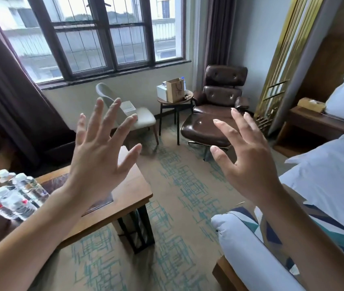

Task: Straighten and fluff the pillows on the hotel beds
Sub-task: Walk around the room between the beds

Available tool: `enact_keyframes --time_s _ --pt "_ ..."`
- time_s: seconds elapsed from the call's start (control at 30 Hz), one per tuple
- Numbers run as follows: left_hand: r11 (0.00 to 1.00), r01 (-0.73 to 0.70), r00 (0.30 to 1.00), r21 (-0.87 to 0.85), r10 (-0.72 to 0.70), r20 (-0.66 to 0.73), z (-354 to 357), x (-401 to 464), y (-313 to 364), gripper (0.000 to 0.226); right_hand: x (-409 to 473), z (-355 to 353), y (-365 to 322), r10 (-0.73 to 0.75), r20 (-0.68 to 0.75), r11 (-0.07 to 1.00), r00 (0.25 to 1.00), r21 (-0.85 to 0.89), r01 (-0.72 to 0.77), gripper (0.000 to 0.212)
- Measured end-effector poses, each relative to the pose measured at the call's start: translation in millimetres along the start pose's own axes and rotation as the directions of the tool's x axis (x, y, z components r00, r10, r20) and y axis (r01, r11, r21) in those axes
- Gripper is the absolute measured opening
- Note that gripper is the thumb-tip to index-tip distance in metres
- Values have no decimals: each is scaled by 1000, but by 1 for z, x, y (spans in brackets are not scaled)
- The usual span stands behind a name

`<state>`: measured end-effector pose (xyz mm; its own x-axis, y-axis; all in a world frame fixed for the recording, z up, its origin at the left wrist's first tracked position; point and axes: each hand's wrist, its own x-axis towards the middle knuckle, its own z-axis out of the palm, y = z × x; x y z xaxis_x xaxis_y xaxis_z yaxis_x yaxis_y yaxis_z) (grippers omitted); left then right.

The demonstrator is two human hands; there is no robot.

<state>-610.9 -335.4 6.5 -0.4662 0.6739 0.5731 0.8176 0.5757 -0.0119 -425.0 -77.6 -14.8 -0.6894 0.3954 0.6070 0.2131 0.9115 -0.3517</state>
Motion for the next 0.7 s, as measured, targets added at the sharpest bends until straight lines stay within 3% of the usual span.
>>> enact_keyframes --time_s 0.57,0.7 --pt "991 -129 992 -39 129 -7 215 282 -26 66 227 129 190 91 -42 989 995 -114 -95 58" --pt "974 -211 977 -78 208 -43 264 365 -14 66 271 131 248 137 -33 951 990 -277 -141 74"
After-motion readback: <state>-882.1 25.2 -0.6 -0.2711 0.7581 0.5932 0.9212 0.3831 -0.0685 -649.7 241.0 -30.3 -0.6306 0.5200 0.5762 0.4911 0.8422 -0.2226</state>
